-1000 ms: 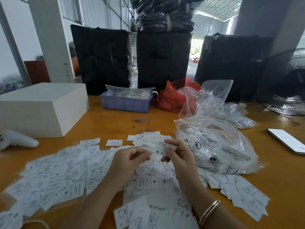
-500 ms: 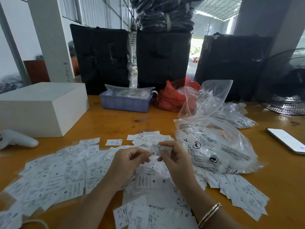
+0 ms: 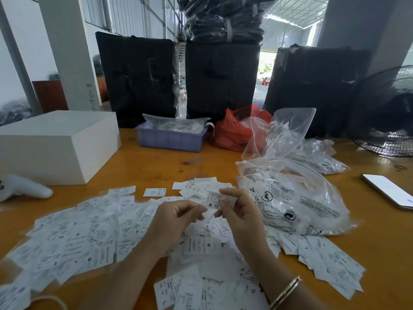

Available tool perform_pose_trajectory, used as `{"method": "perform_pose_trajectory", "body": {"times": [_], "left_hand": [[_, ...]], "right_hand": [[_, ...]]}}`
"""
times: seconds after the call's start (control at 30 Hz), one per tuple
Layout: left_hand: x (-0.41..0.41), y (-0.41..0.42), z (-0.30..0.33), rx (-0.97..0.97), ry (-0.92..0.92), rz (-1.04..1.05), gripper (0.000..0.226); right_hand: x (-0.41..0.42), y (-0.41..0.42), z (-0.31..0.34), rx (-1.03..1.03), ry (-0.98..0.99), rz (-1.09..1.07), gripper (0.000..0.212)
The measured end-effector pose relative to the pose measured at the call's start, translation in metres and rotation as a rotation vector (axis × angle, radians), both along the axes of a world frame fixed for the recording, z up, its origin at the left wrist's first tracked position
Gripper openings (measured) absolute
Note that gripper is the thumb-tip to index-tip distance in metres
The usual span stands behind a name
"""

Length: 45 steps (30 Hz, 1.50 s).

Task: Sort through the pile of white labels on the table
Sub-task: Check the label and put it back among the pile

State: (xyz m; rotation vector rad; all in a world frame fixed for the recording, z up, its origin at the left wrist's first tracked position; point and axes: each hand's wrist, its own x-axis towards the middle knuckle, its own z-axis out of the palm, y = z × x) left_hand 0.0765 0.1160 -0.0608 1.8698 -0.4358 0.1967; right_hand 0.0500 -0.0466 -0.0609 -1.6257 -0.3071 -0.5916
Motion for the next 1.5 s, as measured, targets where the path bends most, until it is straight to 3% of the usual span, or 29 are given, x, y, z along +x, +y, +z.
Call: {"method": "perform_pose_trajectory", "body": {"times": [0.3, 0.63, 0.93, 1.5], "left_hand": [[-0.0022, 0.0006, 0.0021, -0.036, 0.028, -0.045, 0.033], [-0.0022, -0.0004, 0.0033, -0.035, 0.043, -0.052, 0.02], [-0.0002, 0.0019, -0.0004, 0.005, 0.0, -0.021, 0.028], [0.001, 0.0011, -0.0013, 0.019, -0.071, 0.052, 0.009]], "right_hand": [[-0.0015, 0.0031, -0.0002, -0.105, -0.042, -0.077, 0.038], [-0.0032, 0.0032, 0.0002, -0.164, -0.098, -0.094, 0.041], [-0.0022, 0.001, -0.0003, -0.084, 0.029, -0.008, 0.035], [0.0006, 0.0014, -0.0043, -0.177, 0.115, 0.033, 0.035]]}}
